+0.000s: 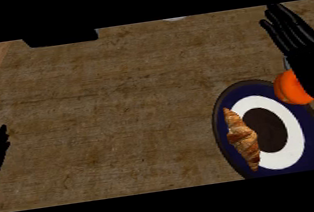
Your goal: Pick the croissant from the plate and place it in the pan
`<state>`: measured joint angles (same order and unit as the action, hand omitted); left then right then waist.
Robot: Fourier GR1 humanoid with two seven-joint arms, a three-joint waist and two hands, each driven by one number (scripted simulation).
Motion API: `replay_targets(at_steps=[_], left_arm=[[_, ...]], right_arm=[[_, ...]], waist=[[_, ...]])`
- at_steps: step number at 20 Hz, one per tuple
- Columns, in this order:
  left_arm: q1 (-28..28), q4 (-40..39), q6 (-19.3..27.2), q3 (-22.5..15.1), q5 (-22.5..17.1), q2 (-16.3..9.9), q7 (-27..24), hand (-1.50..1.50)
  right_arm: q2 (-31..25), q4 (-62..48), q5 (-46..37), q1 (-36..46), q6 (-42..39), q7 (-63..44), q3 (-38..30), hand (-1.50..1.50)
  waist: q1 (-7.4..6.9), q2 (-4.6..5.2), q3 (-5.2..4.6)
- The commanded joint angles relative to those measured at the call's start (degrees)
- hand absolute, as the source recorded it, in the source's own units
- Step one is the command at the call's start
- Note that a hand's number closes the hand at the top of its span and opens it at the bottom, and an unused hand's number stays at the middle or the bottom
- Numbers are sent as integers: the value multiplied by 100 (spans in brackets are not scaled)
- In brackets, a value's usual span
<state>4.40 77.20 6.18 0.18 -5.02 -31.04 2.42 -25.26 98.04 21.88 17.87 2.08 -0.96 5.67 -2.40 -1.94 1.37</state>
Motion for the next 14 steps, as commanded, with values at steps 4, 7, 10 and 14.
replay_targets(at_steps=[4, 7, 10, 14], left_arm=[[-498, 870, 18, -467, -328, 1099, -721, 0], [-739, 1089, -131, -787, -582, 1627, -883, 0], [-805, 1185, 86, -1221, -339, 2113, -1074, 0], [-719, 1154, 150, -1384, -186, 2226, -1082, 0]], right_arm=[[701, -133, 1758, -194, -1464, 954, -225, 150], [-239, -749, 455, -724, -1581, 1090, -317, 150], [298, -1576, 1938, -1411, -2753, 1683, -681, -150], [-337, -2728, 1200, -1484, -4472, 3079, -1090, -150]], waist=[[166, 204, -96], [416, 267, -134], [357, 267, -101], [219, 241, -114]])
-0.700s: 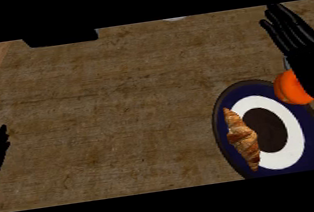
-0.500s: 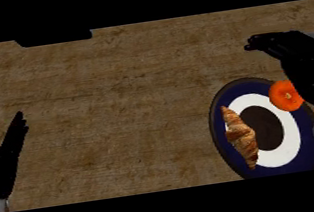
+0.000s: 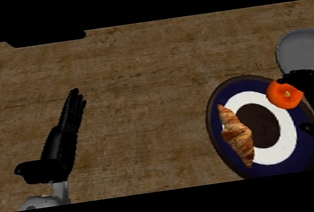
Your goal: Pick the croissant from the plate and place it in the pan
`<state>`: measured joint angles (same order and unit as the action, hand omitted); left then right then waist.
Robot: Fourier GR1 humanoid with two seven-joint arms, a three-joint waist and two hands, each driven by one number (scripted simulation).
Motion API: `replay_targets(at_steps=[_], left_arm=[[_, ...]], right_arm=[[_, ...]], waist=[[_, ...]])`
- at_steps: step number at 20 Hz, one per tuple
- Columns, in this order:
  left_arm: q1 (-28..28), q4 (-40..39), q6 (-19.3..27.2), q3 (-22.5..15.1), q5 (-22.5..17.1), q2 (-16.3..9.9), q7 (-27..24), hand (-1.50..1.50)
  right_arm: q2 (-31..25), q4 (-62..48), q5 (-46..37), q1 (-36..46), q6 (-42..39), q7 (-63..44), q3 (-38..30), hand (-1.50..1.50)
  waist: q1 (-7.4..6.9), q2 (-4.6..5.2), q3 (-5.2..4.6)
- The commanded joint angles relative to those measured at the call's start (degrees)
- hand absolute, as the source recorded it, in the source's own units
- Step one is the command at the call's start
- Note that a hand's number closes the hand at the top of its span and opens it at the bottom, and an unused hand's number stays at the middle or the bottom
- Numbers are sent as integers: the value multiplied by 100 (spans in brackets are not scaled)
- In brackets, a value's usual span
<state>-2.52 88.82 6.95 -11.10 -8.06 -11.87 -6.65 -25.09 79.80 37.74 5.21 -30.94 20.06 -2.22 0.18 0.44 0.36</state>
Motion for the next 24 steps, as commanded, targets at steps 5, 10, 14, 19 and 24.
replay_targets(at_steps=[5, 10, 14, 19, 24], left_arm=[[294, 250, 244, -507, 372, 394, -12, 0], [-32, 91, 155, -440, 340, 464, -37, 0], [-29, 132, -45, -226, 177, 272, 23, 0], [-137, -139, 204, -337, 345, 590, -41, 0], [-3, -30, -65, -83, 221, 297, -72, 0]], right_arm=[[-864, -1873, -1611, 297, -1531, 2076, -558, -150], [-1183, -1849, -2257, 1093, -1218, 1847, -142, -150], [-1115, -1417, -3051, 1174, -773, 1818, 460, -150], [-1256, -727, -4065, 1260, -353, 1449, 1345, -150], [-1203, -617, -5002, 1305, 168, 1705, 1822, -150]], waist=[[-125, -18, -16], [-155, -12, -23], [-127, -27, -29], [-74, -33, -37], [-59, -41, -36]])
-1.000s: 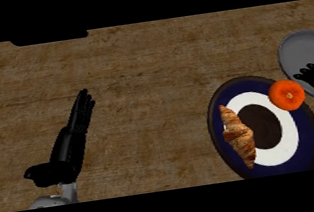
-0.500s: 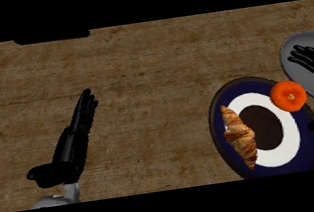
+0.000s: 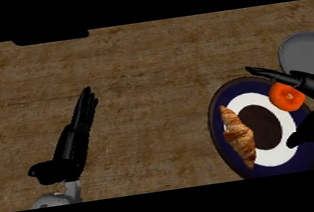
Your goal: Pick the croissant from the plate and place it in the pan
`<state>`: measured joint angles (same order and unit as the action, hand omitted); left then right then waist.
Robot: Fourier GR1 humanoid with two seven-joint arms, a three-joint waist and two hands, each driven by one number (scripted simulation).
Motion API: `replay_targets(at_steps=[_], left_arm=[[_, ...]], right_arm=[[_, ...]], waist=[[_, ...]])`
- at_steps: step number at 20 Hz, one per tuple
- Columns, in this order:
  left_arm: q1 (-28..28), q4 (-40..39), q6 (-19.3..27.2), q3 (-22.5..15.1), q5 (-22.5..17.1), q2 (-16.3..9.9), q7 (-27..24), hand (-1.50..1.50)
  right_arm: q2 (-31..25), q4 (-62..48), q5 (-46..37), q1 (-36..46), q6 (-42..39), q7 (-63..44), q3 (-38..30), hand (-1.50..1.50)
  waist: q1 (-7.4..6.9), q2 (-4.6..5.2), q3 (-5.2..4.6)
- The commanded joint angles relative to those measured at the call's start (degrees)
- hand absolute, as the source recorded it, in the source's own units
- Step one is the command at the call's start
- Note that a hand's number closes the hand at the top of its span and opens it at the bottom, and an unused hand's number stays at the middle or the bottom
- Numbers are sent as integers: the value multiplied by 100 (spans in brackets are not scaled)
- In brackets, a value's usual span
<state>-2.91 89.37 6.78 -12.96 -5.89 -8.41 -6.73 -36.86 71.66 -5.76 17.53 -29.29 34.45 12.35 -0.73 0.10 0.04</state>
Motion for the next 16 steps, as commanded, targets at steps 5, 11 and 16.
replay_targets(at_steps=[5, 11, 16], left_arm=[[-34, -399, -117, 142, 100, 162, -354, 0], [85, 339, -138, 206, 178, 193, 323, 0], [163, 68, -64, 18, 504, 508, 83, 0]], right_arm=[[446, 537, -1218, -333, 271, -196, 635, -150], [636, -194, -1684, -183, -45, 346, 188, -150], [1072, 261, -1918, -480, 13, -190, 130, -150]], waist=[[83, -11, -5], [46, -8, -2], [68, -12, -4]])
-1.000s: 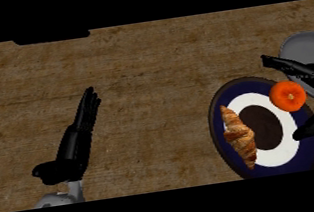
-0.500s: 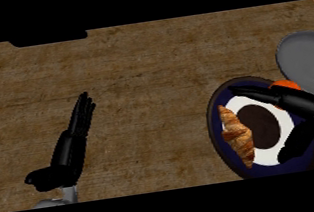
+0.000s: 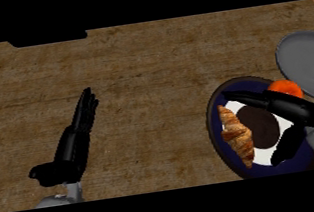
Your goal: Pick the croissant from the plate and place it in the pan
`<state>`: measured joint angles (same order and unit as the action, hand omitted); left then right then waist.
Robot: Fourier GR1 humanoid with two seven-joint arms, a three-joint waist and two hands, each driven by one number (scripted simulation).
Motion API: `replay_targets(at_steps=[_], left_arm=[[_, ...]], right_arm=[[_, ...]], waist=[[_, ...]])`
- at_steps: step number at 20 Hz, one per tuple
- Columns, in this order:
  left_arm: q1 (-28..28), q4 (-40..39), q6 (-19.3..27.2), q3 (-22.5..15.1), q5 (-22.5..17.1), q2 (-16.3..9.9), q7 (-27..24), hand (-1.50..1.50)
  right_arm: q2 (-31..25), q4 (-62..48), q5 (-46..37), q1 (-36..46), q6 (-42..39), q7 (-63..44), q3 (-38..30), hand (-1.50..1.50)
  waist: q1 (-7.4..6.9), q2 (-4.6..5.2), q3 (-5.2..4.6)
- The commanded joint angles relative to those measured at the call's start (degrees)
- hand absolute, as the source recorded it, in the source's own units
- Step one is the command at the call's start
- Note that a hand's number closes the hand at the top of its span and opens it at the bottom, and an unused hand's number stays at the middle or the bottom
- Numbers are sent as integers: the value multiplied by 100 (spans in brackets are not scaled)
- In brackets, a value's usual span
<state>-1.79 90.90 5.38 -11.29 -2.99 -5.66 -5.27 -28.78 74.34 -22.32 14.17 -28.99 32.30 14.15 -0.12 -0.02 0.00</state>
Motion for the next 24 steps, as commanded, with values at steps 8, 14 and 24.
replay_targets(at_steps=[8, 14, 24], left_arm=[[232, 98, -324, 266, 100, 19, -116, 0], [134, 197, -303, 163, 193, 156, 157, 0], [109, -147, -479, 443, 159, 117, -267, 0]], right_arm=[[728, -145, -396, 12, -217, -38, -387, -150], [1321, -1263, -1055, 523, 278, -43, -77, -150], [1350, -1470, -1951, 682, 904, 611, 256, 150]], waist=[[-1, -1, 0], [-37, 7, 2], [-36, 10, 1]])
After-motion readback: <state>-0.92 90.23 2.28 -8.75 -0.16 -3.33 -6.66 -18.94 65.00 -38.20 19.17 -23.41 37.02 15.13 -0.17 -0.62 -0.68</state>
